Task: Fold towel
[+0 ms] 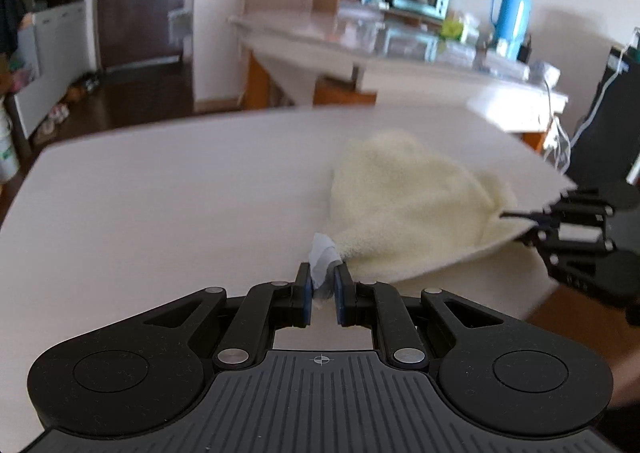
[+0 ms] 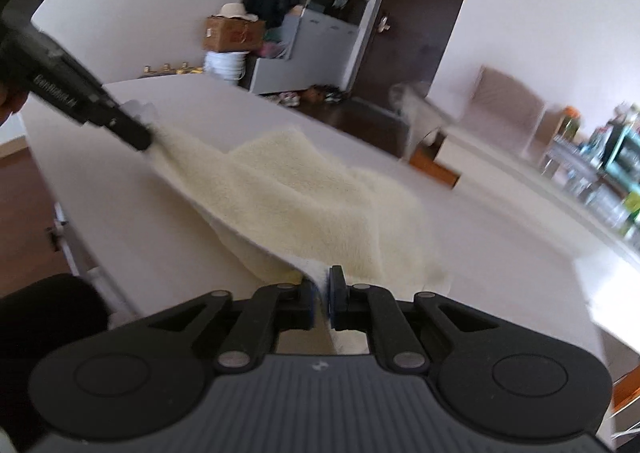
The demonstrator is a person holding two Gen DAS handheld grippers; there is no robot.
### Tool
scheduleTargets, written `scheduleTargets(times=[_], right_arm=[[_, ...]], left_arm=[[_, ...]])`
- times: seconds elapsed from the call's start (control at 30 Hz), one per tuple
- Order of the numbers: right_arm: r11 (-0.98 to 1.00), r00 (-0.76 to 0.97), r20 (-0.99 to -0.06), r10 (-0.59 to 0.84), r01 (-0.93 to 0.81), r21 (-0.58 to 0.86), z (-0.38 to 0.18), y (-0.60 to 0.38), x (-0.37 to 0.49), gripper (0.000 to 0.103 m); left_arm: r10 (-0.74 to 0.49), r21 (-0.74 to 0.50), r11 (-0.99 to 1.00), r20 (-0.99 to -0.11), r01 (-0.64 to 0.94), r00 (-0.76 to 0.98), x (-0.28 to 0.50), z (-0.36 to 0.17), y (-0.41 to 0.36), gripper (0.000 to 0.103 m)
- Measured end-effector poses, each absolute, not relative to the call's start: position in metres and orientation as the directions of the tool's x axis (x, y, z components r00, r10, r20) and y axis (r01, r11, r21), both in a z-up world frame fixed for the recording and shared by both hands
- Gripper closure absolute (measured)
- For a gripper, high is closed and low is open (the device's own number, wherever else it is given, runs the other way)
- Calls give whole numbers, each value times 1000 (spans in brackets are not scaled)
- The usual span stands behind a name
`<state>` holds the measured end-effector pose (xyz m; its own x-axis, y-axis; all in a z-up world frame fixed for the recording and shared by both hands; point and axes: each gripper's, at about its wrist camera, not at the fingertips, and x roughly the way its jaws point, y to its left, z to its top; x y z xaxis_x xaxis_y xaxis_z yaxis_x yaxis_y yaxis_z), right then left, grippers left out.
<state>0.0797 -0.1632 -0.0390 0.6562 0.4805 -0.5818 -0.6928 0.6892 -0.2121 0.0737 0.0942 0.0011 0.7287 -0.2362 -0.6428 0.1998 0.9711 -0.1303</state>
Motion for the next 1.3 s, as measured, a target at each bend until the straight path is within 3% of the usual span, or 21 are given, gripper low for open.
scheduleTargets(times=[0.07, 0.1, 0.13, 0.23, 0.27, 0.5, 0.8, 1.07, 1.1, 1.13, 1.17, 1.3], right_arm=[[685, 632, -586, 507, -708, -171, -38, -167, 73, 66], [682, 617, -587, 524, -717, -144, -36, -171, 71, 62], [681, 603, -586, 541, -723, -115, -33, -174, 71, 60], [670, 559, -564, 608, -743, -15, -18, -187, 72, 58], [670, 558, -551, 621, -743, 3, -14, -191, 76, 57], [727, 628, -452, 634, -683, 71, 6, -204, 104, 49], [812, 725, -477, 498, -583, -38, -12, -191, 172, 50], [803, 688, -521, 505, -596, -10, -32, -187, 196, 50], [799, 684, -523, 508, -601, -9, -32, -186, 199, 49], [796, 680, -524, 512, -605, -8, -33, -184, 201, 50], [793, 677, -526, 515, -610, -7, -33, -183, 204, 50], [779, 660, -535, 528, -628, -6, -36, -176, 214, 56]], left_arm=[[-255, -140, 966, -645, 217, 720, 69, 1, 97, 91], [-265, -144, 963, -646, 226, 716, 67, 2, 99, 90], [-274, -149, 961, -647, 235, 711, 65, 2, 100, 87], [-303, -163, 952, -650, 261, 698, 58, 3, 105, 64], [-312, -168, 948, -650, 269, 693, 56, 3, 106, 62], [-243, -59, 963, -615, 263, 750, 91, 27, 104, 61], [-289, 82, 896, -641, 437, 711, 181, 19, 45, 61], [-344, 158, 753, -732, 638, 588, 224, -13, 5, 65], [-344, 159, 750, -735, 642, 585, 223, -16, 6, 69], [-343, 159, 749, -737, 643, 582, 222, -18, 7, 84], [-342, 159, 748, -740, 644, 580, 221, -20, 8, 93], [-344, 166, 769, -705, 617, 620, 211, -16, 17, 97]])
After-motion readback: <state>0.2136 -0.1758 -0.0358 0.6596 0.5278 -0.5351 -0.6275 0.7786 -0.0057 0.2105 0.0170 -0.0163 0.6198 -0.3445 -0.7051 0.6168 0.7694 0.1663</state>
